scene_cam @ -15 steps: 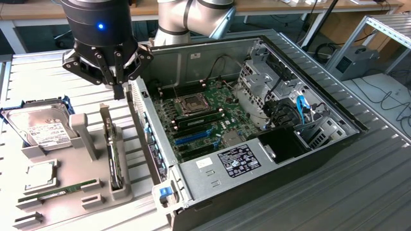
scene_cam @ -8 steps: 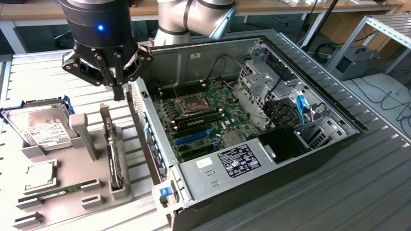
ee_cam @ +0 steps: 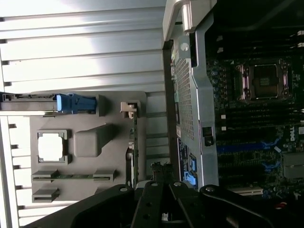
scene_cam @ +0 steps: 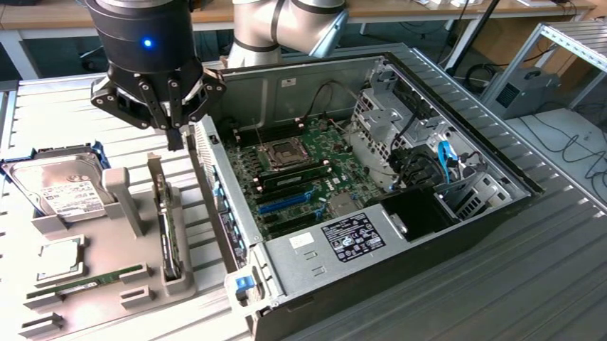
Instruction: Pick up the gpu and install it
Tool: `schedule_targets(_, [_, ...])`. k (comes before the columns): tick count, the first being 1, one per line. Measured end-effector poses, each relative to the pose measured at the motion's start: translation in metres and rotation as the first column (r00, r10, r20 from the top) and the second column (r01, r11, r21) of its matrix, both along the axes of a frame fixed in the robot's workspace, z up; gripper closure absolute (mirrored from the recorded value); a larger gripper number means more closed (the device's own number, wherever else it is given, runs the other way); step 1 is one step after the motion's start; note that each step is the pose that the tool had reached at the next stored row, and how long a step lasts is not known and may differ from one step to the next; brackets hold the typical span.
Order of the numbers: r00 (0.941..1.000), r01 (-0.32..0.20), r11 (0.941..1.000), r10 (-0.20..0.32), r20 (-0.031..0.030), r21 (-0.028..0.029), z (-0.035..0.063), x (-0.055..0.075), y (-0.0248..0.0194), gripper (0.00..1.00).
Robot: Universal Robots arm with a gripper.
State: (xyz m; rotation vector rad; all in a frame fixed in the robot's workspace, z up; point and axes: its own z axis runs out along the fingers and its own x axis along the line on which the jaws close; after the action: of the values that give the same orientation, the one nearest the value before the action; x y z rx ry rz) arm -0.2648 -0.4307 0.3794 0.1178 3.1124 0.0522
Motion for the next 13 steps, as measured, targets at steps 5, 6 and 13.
schedule_targets(5, [1.0,0.0,1.0,0.0,0.0,0.0,-0.0002,-0.0008,-0.0015,0.89])
schedule_targets(6, [1.0,0.0,1.0,0.0,0.0,0.0001,-0.0003,-0.0009,-0.0018,0.89])
schedule_targets(13, [1.0,0.0,1.0,0.0,-0.0001,0.0,-0.0005,-0.0018,-0.0031,0.89])
